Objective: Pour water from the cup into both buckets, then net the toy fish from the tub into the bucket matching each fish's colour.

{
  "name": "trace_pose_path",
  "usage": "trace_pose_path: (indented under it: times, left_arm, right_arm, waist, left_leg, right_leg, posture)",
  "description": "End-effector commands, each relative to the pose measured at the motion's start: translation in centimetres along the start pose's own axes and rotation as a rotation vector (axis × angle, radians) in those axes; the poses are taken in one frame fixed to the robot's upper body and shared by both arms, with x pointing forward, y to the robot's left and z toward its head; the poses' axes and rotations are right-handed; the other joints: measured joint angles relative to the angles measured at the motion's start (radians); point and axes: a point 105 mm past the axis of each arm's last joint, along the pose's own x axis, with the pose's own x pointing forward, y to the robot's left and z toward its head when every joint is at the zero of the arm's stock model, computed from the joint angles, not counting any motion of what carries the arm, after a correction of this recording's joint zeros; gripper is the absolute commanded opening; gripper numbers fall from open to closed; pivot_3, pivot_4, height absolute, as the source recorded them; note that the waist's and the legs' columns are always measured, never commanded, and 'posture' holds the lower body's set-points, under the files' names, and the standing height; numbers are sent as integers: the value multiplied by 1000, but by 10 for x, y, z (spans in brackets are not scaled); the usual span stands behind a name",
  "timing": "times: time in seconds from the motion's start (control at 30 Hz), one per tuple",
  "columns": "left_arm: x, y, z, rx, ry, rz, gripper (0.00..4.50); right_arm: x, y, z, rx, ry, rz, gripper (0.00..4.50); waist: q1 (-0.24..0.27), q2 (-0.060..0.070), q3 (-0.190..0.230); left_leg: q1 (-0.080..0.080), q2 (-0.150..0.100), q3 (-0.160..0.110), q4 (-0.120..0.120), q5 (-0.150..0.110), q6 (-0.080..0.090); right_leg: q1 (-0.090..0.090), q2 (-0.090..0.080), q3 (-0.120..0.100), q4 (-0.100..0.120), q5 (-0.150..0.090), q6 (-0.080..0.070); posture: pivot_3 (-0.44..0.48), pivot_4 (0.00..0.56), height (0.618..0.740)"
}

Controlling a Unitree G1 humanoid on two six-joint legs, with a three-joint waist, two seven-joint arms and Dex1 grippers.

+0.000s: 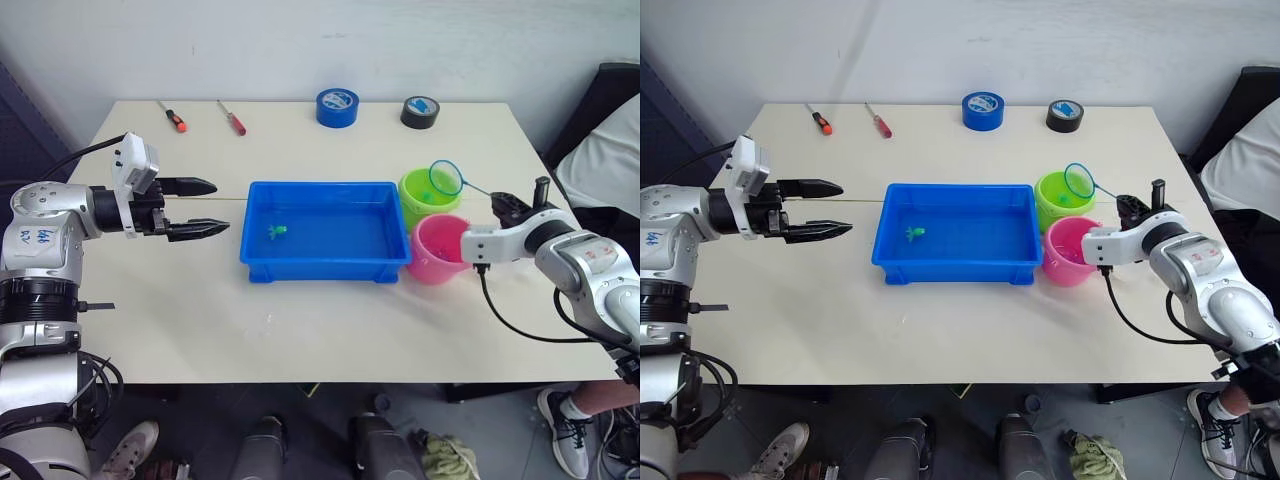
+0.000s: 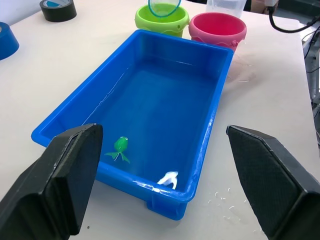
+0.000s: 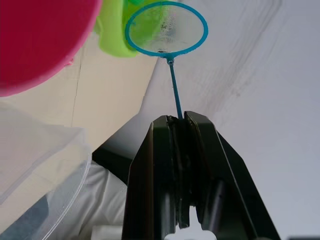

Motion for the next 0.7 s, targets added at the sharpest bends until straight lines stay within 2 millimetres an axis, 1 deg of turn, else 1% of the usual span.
trace_pose_path:
  times: [0.03, 0.17, 0.23, 0.27, 0.3, 0.37, 0.4, 0.47, 0.5, 0.53, 0.57, 0.6, 0.67, 0.7]
  left_arm:
    - [-3, 2, 11, 37, -16, 6, 4313]
    - [-3, 2, 11, 37, -16, 5, 4313]
    - [-3, 2, 11, 37, -15, 6, 4313]
    - [-4, 2, 10, 37, -14, 7, 4313]
    - [-5, 2, 10, 37, -14, 8, 4313]
    - [-8, 3, 11, 37, -14, 17, 4313]
    - [-9, 3, 11, 37, -14, 20, 4313]
    - [-15, 4, 10, 37, -10, 37, 4313]
    - [-20, 5, 10, 35, -11, 50, 4313]
    - [-23, 5, 9, 34, -13, 59, 4313]
    - [-26, 5, 8, 34, -9, 71, 4313]
    - [-29, 5, 6, 30, -7, 81, 4313]
    - [-32, 5, 4, 24, -5, 96, 4313]
    - [-37, 4, 3, 21, 0, 108, 4313]
  right_arm:
    - [-4, -13, -7, -88, 28, -79, 0]
    - [-5, -11, -9, -65, 33, -81, 0]
    - [-6, -16, -9, -42, 25, -100, 0]
    - [-7, -22, -8, -24, 19, -119, 0]
    - [-10, -34, -7, 18, 10, -154, 0]
    - [-16, -66, -6, 112, -21, -228, 0]
    - [-19, -75, -5, 146, -36, -249, 0]
    - [-21, -91, 5, 345, -102, -238, 0]
    - [-19, -95, 15, 476, -164, -196, 0]
    - [-18, -98, 23, 559, -214, -160, 0]
    - [-14, -91, 34, 708, -265, -55, 0]
    - [-12, -84, 44, 789, -312, 32, 0]
    - [-12, -75, 59, 869, -371, 155, 0]
    - [-13, -65, 73, 915, -410, 259, 0]
  waist:
    - [-1, 0, 0]
    - [-1, 0, 0]
    - [0, 0, 0]
    - [0, 0, 0]
    - [0, 0, 0]
    - [-3, 0, 0]
    - [-6, 0, 0]
    - [-13, 0, 0]
    - [-16, 0, 0]
    - [-21, 0, 0]
    - [-25, 0, 0]
    - [-25, 0, 0]
    - [-21, 0, 0]
    - [-20, 0, 0]
  left_leg:
    - [0, 0, 0, 0, 0, 0]
    - [0, 0, 0, 0, 0, 0]
    - [0, 0, 0, 0, 0, 0]
    - [0, 0, 0, 0, 0, 0]
    - [0, 0, 0, 0, 0, 0]
    - [0, 0, 0, 1, 0, 0]
    - [0, 0, 0, 1, 0, 0]
    - [1, 1, -1, 1, 0, 0]
    - [1, 2, -1, 1, 0, 0]
    - [1, 2, -1, 1, 0, 0]
    - [2, 3, -2, 1, 0, 0]
    - [2, 3, -3, 1, 0, 0]
    - [3, 5, -3, 1, 0, 0]
    - [2, 5, -3, 2, 0, 0]
  right_leg:
    - [0, 0, 0, 0, 0, 0]
    - [0, 0, 0, 1, 0, 0]
    - [0, 0, 0, 1, 0, 0]
    - [0, 0, 0, 1, 0, 0]
    - [0, 0, 0, 1, 0, 0]
    - [0, 0, 0, 1, 0, 0]
    - [0, 0, 0, 1, 0, 0]
    - [0, 1, 0, 2, 0, 0]
    - [0, 1, 0, 2, 0, 0]
    - [1, 2, -1, 2, 0, 0]
    - [3, 2, -1, 2, 0, 0]
    - [3, 2, -2, 2, 0, 0]
    - [5, 2, -3, 2, 0, 0]
    - [4, 0, -2, 2, 0, 0]
  posture:
    - [0, 150, 734]
    - [0, 150, 734]
    - [0, 150, 734]
    - [0, 150, 734]
    - [0, 150, 734]
    - [0, 150, 734]
    - [0, 150, 734]
    - [0, 150, 734]
    - [0, 150, 734]
    - [0, 150, 734]
    - [0, 150, 734]
    - [0, 150, 734]
    - [0, 150, 734]
    - [0, 150, 734]
